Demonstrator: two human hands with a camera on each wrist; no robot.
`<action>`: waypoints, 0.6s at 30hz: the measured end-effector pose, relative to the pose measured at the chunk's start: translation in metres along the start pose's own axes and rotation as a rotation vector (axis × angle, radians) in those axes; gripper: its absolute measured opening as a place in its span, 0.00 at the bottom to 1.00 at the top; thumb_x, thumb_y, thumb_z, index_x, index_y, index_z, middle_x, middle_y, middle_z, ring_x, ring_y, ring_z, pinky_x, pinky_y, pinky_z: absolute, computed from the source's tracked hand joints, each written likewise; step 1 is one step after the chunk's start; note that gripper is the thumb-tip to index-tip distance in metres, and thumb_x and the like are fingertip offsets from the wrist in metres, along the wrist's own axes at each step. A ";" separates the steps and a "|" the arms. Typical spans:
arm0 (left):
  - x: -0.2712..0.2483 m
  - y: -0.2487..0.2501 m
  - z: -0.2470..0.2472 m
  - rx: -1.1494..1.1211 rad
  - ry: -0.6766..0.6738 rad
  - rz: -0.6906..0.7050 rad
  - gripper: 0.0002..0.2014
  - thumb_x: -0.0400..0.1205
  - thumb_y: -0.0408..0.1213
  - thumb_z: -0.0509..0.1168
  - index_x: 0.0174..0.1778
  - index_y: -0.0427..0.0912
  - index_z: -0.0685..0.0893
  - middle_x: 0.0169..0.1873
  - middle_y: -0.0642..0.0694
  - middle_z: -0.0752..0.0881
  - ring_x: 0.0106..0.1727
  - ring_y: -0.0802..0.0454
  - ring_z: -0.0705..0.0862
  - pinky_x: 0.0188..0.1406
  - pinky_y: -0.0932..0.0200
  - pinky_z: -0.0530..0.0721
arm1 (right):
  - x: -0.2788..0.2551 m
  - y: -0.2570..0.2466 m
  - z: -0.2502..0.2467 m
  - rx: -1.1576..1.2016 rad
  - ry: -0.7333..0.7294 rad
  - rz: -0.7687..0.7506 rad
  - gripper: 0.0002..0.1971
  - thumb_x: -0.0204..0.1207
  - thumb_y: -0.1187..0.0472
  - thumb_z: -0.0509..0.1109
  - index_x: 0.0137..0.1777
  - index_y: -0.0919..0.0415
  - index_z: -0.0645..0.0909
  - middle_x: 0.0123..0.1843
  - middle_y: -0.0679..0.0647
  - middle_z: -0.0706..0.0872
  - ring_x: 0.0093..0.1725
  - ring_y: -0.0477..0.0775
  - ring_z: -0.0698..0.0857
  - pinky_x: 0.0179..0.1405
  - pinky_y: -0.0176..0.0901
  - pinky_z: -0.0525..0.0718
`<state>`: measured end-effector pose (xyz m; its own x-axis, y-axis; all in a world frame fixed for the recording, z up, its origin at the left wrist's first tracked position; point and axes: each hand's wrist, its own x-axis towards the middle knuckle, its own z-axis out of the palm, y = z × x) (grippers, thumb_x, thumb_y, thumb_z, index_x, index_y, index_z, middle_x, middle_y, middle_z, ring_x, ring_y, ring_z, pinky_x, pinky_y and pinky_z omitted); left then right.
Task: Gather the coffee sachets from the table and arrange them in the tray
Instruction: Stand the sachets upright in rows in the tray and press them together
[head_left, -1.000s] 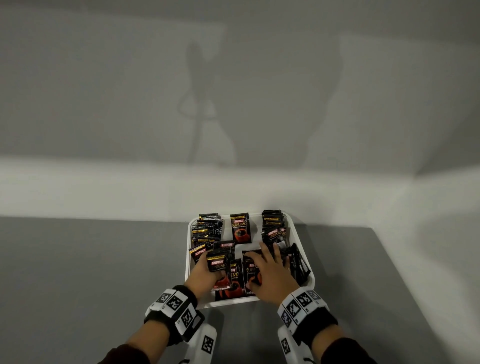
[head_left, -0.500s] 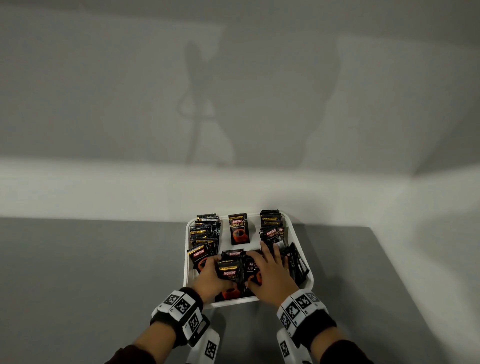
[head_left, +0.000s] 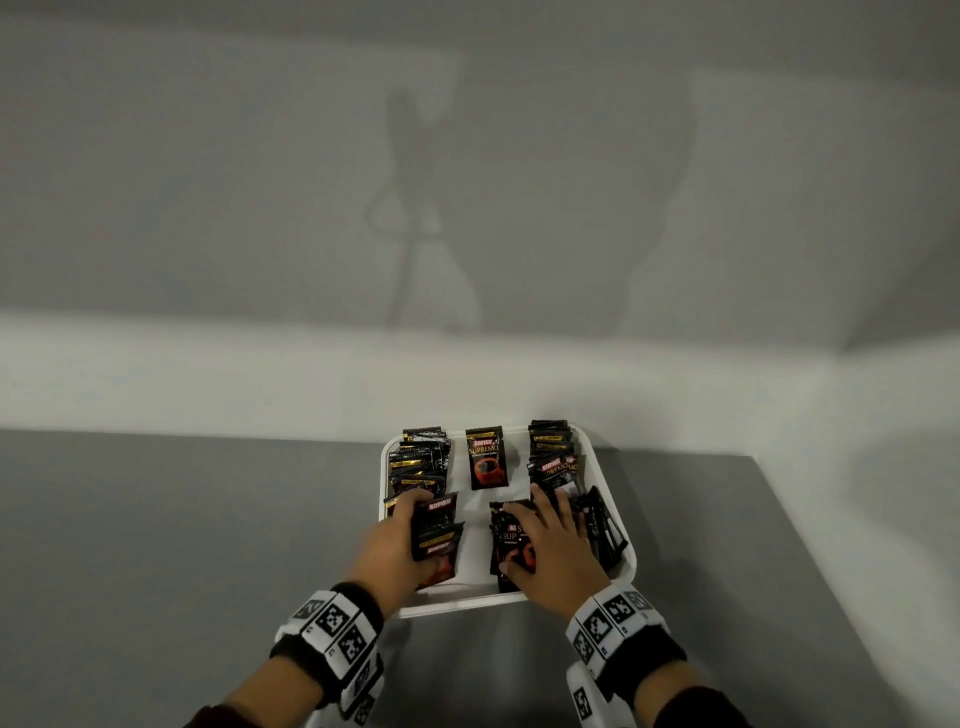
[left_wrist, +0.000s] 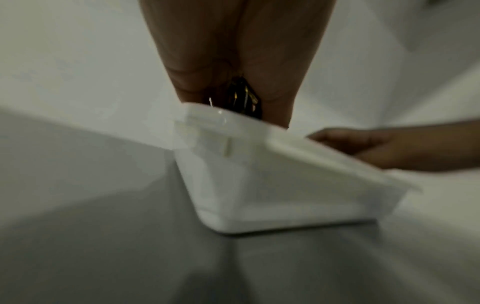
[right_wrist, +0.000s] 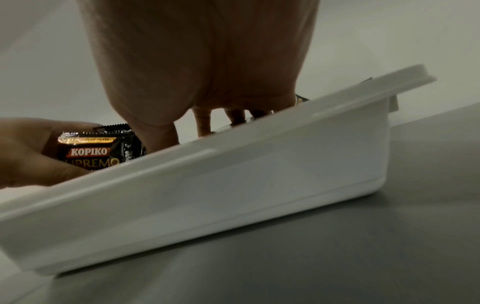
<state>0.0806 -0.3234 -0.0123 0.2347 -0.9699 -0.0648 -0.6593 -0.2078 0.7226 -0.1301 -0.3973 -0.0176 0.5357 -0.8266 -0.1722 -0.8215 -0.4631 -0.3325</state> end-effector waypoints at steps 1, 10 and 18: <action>-0.001 -0.001 -0.001 0.143 0.017 0.050 0.34 0.68 0.45 0.74 0.68 0.54 0.67 0.54 0.53 0.86 0.50 0.56 0.84 0.56 0.66 0.75 | 0.000 0.000 0.000 -0.001 0.001 -0.002 0.35 0.74 0.43 0.65 0.79 0.38 0.53 0.84 0.48 0.42 0.82 0.62 0.35 0.79 0.65 0.41; 0.003 -0.019 -0.019 0.590 0.166 0.026 0.46 0.55 0.68 0.72 0.68 0.50 0.74 0.65 0.47 0.74 0.69 0.45 0.70 0.73 0.40 0.55 | -0.001 -0.001 -0.001 0.002 0.002 -0.002 0.34 0.75 0.44 0.65 0.78 0.38 0.54 0.85 0.48 0.42 0.82 0.62 0.35 0.80 0.64 0.41; 0.002 -0.005 -0.027 0.551 0.075 -0.015 0.60 0.52 0.73 0.69 0.79 0.49 0.58 0.74 0.47 0.63 0.79 0.45 0.58 0.77 0.36 0.40 | -0.001 0.000 -0.001 0.003 -0.008 0.002 0.35 0.75 0.43 0.65 0.79 0.39 0.54 0.85 0.48 0.41 0.82 0.62 0.34 0.79 0.64 0.42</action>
<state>0.1038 -0.3204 0.0021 0.2843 -0.9587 -0.0083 -0.9267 -0.2770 0.2542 -0.1307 -0.3964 -0.0159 0.5353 -0.8253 -0.1800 -0.8221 -0.4601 -0.3353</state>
